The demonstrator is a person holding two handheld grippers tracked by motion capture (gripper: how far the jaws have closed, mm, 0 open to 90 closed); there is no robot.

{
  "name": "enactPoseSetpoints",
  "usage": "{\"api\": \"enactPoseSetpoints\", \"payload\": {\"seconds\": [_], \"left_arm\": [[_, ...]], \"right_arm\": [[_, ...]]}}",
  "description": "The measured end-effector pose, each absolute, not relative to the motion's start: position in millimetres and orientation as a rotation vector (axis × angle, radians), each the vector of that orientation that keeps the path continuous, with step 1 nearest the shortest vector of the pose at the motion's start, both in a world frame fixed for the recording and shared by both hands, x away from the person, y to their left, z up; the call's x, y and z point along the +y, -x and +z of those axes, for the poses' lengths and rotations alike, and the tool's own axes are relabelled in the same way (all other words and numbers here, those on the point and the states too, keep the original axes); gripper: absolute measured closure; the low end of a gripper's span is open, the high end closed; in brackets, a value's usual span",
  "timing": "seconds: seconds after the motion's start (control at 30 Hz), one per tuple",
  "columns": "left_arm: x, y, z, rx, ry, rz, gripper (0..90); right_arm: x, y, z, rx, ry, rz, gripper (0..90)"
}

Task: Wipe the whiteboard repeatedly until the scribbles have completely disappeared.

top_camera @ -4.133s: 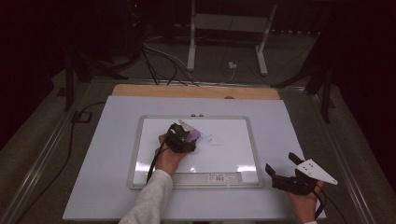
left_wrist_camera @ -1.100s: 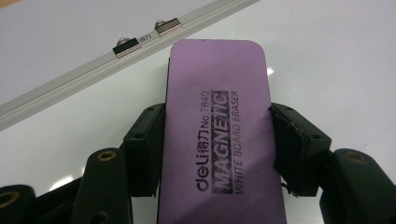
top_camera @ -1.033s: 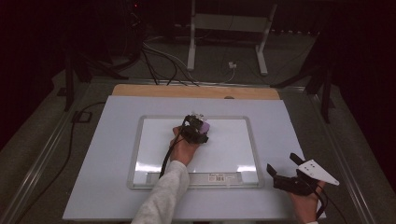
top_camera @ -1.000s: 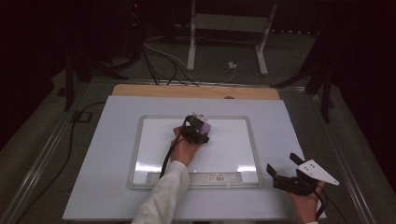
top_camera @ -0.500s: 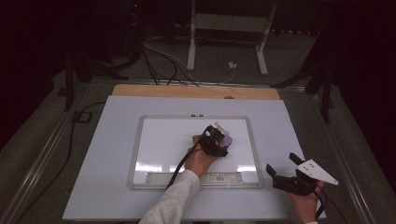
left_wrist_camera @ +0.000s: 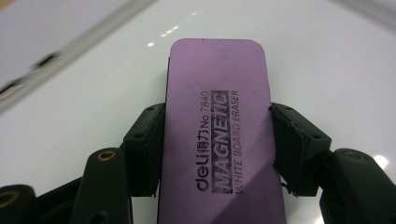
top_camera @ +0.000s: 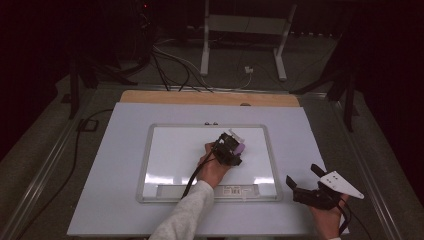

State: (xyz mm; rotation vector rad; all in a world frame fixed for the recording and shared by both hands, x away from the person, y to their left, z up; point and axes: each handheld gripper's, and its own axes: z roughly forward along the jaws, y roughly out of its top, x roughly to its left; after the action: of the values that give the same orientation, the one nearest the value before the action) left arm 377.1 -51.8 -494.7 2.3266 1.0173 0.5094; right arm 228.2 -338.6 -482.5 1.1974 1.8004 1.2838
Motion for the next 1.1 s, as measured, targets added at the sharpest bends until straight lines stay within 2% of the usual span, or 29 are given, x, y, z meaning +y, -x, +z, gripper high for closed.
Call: {"api": "enactPoseSetpoints", "payload": {"seconds": [0.17,0.57,1.1], "left_arm": [[-23,-391,-496,1.142,-2.273,0.520,41.9],[12,-396,-497,1.270,-2.200,0.505,41.8],[40,-391,-483,1.274,-2.104,0.505,41.9]], "right_arm": [[-338,-228,-482,1.802,-1.196,1.283,0.1],[-339,-228,-482,1.796,-1.200,1.286,0.2],[-340,-228,-482,1.790,-1.202,1.284,0.2]]}}
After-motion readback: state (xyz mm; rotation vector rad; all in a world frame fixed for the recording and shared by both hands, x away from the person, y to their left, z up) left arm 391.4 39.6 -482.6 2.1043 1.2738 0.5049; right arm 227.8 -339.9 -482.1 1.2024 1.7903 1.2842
